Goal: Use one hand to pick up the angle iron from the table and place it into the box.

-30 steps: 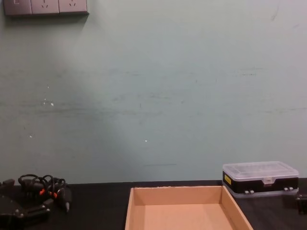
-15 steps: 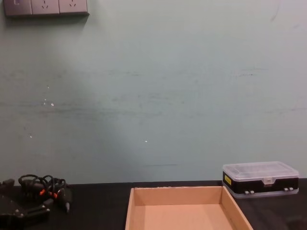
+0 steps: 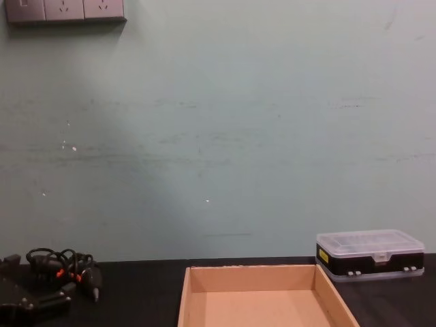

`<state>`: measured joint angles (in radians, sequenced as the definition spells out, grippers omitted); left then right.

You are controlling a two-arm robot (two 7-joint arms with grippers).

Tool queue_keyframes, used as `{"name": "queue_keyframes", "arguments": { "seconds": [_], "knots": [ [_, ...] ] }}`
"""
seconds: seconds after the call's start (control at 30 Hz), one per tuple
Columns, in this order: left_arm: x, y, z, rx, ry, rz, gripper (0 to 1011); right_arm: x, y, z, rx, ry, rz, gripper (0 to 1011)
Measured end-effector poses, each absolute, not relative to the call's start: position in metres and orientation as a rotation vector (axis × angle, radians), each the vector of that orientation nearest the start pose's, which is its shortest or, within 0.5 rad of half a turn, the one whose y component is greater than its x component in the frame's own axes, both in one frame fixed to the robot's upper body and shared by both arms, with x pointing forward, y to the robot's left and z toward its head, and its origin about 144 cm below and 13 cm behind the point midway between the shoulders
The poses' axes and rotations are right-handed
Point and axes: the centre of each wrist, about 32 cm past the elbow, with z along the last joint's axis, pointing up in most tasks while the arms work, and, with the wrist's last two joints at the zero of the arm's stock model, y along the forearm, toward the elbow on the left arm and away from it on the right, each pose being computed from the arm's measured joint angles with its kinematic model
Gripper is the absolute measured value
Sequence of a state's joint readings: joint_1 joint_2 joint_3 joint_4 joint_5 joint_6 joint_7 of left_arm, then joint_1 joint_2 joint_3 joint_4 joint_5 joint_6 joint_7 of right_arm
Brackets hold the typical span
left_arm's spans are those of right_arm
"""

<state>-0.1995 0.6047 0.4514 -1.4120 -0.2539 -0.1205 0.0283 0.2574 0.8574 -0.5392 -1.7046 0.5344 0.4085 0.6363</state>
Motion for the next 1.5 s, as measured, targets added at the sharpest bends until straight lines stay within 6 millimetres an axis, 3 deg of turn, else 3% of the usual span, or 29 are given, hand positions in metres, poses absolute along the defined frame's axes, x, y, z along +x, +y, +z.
{"name": "queue_keyframes", "arguments": {
  "seconds": [1.1,1.27,1.5],
  "knots": [
    [0.489,0.310,1.140,0.305,-0.285,1.248,1000,0.485,-0.302,1.205,-0.587,0.185,-0.512,994],
    [0.489,0.310,1.140,0.304,-0.285,1.248,1000,0.484,-0.301,1.203,-0.588,0.183,-0.517,907],
    [0.489,0.310,1.140,0.304,-0.285,1.248,1000,0.483,-0.300,1.202,-0.590,0.177,-0.517,666]
  ]
}}
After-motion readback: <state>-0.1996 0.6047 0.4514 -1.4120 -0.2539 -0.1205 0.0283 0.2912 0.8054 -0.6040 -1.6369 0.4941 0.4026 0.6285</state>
